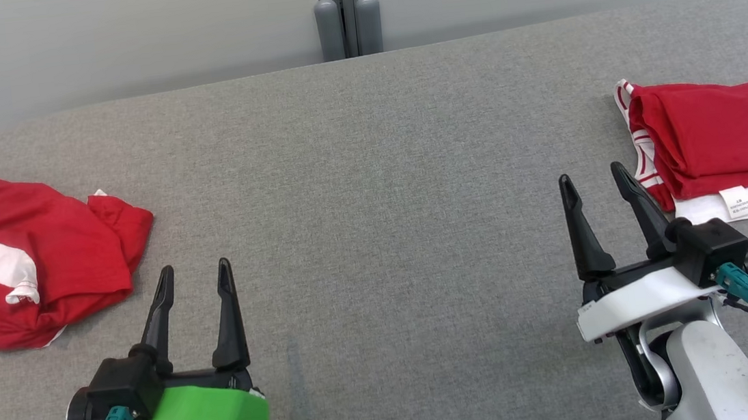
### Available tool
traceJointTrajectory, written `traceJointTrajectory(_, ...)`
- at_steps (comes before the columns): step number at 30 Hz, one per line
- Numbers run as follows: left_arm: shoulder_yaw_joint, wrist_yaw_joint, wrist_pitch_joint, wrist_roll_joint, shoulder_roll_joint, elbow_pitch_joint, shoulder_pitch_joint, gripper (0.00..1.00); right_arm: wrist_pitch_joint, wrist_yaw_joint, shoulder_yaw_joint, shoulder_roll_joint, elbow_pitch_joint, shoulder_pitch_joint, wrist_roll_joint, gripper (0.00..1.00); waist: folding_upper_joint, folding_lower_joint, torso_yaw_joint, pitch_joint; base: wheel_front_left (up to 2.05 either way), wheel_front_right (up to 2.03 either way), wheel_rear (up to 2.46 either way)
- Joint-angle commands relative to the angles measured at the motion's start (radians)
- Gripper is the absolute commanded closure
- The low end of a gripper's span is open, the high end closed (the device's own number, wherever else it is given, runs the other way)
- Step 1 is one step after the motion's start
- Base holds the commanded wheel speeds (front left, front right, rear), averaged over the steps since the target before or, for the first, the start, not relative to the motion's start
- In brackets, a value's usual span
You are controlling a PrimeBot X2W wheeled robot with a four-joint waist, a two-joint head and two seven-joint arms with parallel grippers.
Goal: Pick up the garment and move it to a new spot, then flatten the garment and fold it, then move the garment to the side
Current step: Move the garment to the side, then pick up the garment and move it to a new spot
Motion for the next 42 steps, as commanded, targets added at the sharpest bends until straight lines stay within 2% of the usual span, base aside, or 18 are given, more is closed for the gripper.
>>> traceJointTrajectory(1, 0.001, 0.004, 0.0, -0.007, 0.001, 0.001, 0.005, 0.0, 0.0, -0.001, 0.001, 0.0, -0.002, 0.013, 0.003, 0.0, 0.0, 0.0, 0.0, 0.0, 0.0, 0.0, 0.0)
traceJointTrajectory(12, -0.003, 0.003, 0.0, -0.008, 0.001, 0.004, -0.003, 0.0, 0.0, -0.001, 0.002, 0.0, 0.009, 0.006, 0.01, 0.0, 0.0, 0.0, 0.003, 0.004, 0.0, 0.0, 0.0)
traceJointTrajectory(18, -0.009, -0.004, 0.0, -0.008, 0.001, 0.015, -0.009, 0.0, 0.0, -0.001, 0.0, 0.0, 0.02, 0.01, 0.012, 0.0, 0.0, 0.0, 0.026, 0.0, 0.0, 0.0, 0.0)
traceJointTrajectory(27, -0.012, 0.008, 0.0, -0.011, 0.002, 0.02, -0.003, 0.0, 0.0, -0.001, 0.034, 0.0, 0.043, 0.019, 0.007, 0.0, 0.0, 0.0, 0.146, -0.014, 0.0, 0.0, 0.0)
traceJointTrajectory(42, 0.039, -0.001, 0.0, -0.011, 0.001, -0.004, 0.032, 0.0, 0.0, -0.001, 0.088, -0.001, 0.071, 0.031, 0.021, 0.0, 0.0, 0.0, 0.363, -0.047, 0.0, 0.0, 0.0)
